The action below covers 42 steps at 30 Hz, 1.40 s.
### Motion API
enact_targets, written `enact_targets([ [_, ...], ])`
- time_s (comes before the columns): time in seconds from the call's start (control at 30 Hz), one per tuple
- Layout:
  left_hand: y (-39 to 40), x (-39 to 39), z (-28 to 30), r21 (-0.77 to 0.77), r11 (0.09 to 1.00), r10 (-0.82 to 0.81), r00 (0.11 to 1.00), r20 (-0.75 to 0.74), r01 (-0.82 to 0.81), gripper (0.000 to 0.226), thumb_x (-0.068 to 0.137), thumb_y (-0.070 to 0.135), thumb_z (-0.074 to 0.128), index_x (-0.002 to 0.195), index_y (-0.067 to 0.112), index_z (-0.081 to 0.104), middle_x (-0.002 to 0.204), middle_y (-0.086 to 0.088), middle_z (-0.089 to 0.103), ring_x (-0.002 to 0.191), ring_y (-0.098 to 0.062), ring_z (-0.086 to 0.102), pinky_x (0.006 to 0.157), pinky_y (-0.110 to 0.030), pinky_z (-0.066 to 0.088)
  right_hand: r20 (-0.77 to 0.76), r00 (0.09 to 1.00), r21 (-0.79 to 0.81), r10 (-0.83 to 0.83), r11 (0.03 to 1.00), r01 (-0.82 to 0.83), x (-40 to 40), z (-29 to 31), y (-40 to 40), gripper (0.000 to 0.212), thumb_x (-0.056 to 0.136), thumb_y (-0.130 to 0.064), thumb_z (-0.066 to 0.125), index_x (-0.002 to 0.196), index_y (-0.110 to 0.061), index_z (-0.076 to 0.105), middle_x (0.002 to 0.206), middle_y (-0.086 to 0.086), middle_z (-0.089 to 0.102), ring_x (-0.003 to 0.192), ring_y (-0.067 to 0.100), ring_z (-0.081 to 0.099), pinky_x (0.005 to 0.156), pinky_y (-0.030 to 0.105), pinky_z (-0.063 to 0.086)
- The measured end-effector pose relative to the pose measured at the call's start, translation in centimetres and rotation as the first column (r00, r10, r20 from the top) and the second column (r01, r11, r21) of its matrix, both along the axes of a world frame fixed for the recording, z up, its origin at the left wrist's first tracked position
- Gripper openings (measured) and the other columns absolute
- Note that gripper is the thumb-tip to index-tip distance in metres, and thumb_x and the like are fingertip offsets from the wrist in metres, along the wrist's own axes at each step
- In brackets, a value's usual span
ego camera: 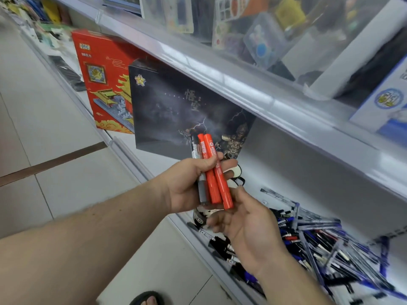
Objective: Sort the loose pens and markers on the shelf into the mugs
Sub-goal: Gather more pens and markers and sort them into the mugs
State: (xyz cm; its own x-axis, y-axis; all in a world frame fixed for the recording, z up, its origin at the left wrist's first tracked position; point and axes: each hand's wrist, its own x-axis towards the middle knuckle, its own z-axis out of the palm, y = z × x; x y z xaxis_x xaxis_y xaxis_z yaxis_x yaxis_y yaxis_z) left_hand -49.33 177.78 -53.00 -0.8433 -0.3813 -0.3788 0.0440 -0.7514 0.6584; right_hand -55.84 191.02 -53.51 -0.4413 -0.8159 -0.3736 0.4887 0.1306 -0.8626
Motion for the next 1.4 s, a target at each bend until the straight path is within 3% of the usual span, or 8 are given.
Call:
enact_targets([
  [0.23, 5.4, -3.3, 0.8, -0.074, 0.990, -0.120, 0.991, 0.056, 0.124, 0.011, 0.101, 0.025, 0.048, 0.103, 0.024, 0.060, 0.117, -0.002, 0.072, 0.101, -0.022, 0.066, 0.081, -0.040, 0.053, -0.112, 0.991, 0.123, -0.077, 0.988, 0.090, -2.0, 0.9, 4.8, 0.021, 0.098, -0.027, 0.054, 0.096, -0.010, 0.066, 0.071, 0.007, 0.062, 0.052, 0.017, 0.051, 0.050, 0.028, 0.038],
  [0.37, 10.4, -5.9, 0.7, -0.166, 0.946, -0.262, 0.957, 0.122, 0.280, 0.017, 0.101, 0.021, 0.049, 0.114, 0.016, 0.059, 0.101, -0.004, 0.075, 0.073, -0.018, 0.070, 0.055, -0.030, 0.057, -0.346, 0.936, 0.259, -0.074, 0.951, 0.171, -4.2, 0.8, 9.9, 0.020, 0.101, -0.022, 0.051, 0.084, -0.014, 0.056, 0.067, 0.000, 0.052, 0.050, 0.013, 0.046, 0.049, 0.026, 0.035],
  [0.53, 16.6, -9.1, -0.3, -0.322, 0.771, -0.489, 0.835, 0.252, 0.549, 0.015, 0.099, 0.024, 0.055, 0.105, 0.012, 0.062, 0.103, -0.009, 0.074, 0.091, -0.025, 0.071, 0.086, -0.049, 0.056, -0.541, 0.840, 0.453, 0.043, 0.856, 0.248, -8.1, 2.5, 19.4, 0.020, 0.103, -0.022, 0.047, 0.085, -0.017, 0.052, 0.068, 0.001, 0.050, 0.051, 0.012, 0.047, 0.049, 0.026, 0.038],
  [0.67, 21.8, -11.2, -0.6, -0.426, 0.664, -0.495, 0.788, 0.366, 0.615, 0.015, 0.098, 0.031, 0.057, 0.102, 0.017, 0.058, 0.085, -0.002, 0.074, 0.047, -0.008, 0.050, 0.044, -0.023, 0.043, -0.625, 0.752, 0.648, 0.209, 0.677, 0.350, -12.3, 4.0, 28.7, 0.023, 0.102, -0.025, 0.048, 0.081, -0.014, 0.050, 0.068, 0.003, 0.052, 0.053, 0.016, 0.052, 0.048, 0.025, 0.040],
  [0.9, 28.5, -13.5, -2.2, -0.423, 0.579, -0.535, 0.716, 0.448, 0.697, 0.036, 0.096, 0.047, 0.054, 0.103, 0.013, 0.060, 0.071, -0.002, 0.055, 0.046, -0.013, 0.039, 0.040, -0.019, 0.032, -0.434, 0.733, 0.901, 0.524, 0.255, 0.351, -18.9, 3.6, 40.8, 0.025, 0.098, -0.026, 0.050, 0.081, -0.008, 0.054, 0.074, 0.014, 0.062, 0.058, 0.025, 0.057, 0.050, 0.025, 0.042],
  [1.07, 28.8, -14.3, -4.1, -0.387, 0.579, -0.522, 0.691, 0.499, 0.717, 0.019, 0.097, 0.027, 0.054, 0.105, 0.011, 0.059, 0.072, -0.005, 0.058, 0.049, -0.017, 0.046, 0.046, -0.026, 0.038, -0.231, 0.657, 0.934, 0.718, -0.025, 0.356, -22.3, 0.7, 42.9, 0.034, 0.095, -0.033, 0.050, 0.092, -0.004, 0.068, 0.076, 0.012, 0.071, 0.050, 0.018, 0.056, 0.043, 0.018, 0.038],
  [1.2, 28.7, -14.5, -5.4, -0.389, 0.603, -0.482, 0.706, 0.519, 0.697, 0.010, 0.096, 0.022, 0.057, 0.098, 0.012, 0.059, 0.066, -0.003, 0.058, 0.047, -0.019, 0.046, 0.045, -0.025, 0.037, -0.228, 0.608, 0.912, 0.760, -0.052, 0.407, -23.6, -0.4, 42.0, 0.019, 0.092, -0.014, 0.054, 0.076, -0.007, 0.062, 0.069, 0.007, 0.060, 0.049, 0.015, 0.049, 0.048, 0.021, 0.038],
  [1.4, 28.6, -15.7, -6.3, -0.404, 0.607, -0.465, 0.718, 0.517, 0.684, 0.009, 0.098, 0.021, 0.057, 0.094, 0.014, 0.060, 0.068, -0.004, 0.058, 0.048, -0.016, 0.048, 0.044, -0.025, 0.042, -0.197, 0.677, 0.918, 0.709, -0.108, 0.381, -24.8, 0.6, 41.7, 0.032, 0.094, -0.004, 0.042, 0.063, -0.006, 0.048, 0.040, 0.002, 0.051, 0.041, 0.015, 0.044, 0.037, 0.015, 0.032],
])
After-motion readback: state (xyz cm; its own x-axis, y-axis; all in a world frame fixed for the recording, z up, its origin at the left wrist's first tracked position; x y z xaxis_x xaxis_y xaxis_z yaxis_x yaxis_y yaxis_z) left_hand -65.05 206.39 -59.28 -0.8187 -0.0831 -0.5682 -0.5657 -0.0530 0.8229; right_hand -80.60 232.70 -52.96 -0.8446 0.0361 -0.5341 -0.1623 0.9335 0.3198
